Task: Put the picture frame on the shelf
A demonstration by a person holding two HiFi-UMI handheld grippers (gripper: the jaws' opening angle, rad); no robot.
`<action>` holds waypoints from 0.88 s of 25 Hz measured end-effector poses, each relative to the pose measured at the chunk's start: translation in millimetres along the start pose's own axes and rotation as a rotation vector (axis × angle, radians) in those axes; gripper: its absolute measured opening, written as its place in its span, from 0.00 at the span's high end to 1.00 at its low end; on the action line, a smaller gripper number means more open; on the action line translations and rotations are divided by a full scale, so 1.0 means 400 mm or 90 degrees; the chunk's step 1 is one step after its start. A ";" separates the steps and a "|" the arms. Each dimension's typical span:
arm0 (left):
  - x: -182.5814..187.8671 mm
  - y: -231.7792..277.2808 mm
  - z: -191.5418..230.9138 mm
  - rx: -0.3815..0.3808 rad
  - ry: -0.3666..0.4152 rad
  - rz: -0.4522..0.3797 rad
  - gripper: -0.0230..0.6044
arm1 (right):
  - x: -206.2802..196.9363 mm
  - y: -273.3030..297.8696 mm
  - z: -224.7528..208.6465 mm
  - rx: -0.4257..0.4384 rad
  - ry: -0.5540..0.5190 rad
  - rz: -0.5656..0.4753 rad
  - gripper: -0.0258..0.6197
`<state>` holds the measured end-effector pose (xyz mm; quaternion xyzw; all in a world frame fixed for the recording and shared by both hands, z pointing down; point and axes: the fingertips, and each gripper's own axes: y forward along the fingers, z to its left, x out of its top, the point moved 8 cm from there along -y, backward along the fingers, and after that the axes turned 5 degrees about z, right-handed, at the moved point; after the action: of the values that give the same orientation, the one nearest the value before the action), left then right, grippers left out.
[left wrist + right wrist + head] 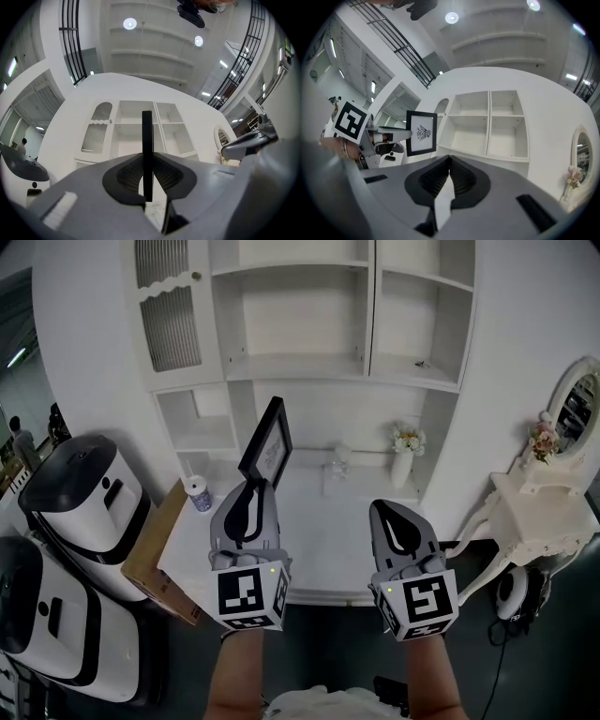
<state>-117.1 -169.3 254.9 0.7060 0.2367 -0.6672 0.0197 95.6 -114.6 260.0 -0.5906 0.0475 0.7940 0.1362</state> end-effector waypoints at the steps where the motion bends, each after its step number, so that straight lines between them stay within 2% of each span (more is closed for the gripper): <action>1: -0.004 0.018 0.005 -0.002 -0.002 -0.001 0.85 | -0.002 0.018 -0.003 0.000 -0.002 0.001 0.95; 8: -0.040 0.118 0.013 -0.013 -0.016 0.001 0.85 | -0.045 0.108 -0.040 -0.001 -0.010 0.029 0.95; 13: -0.053 0.189 0.020 -0.010 -0.029 0.001 0.85 | -0.063 0.170 -0.094 -0.021 0.027 0.021 0.95; 22: -0.083 0.362 0.033 0.012 -0.052 -0.003 0.85 | -0.100 0.341 -0.184 0.005 0.042 0.004 0.95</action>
<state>-77.2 -312.7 243.2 0.6777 0.2310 -0.6978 0.0213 137.2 -269.3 264.4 -0.6159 0.0570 0.7742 0.1342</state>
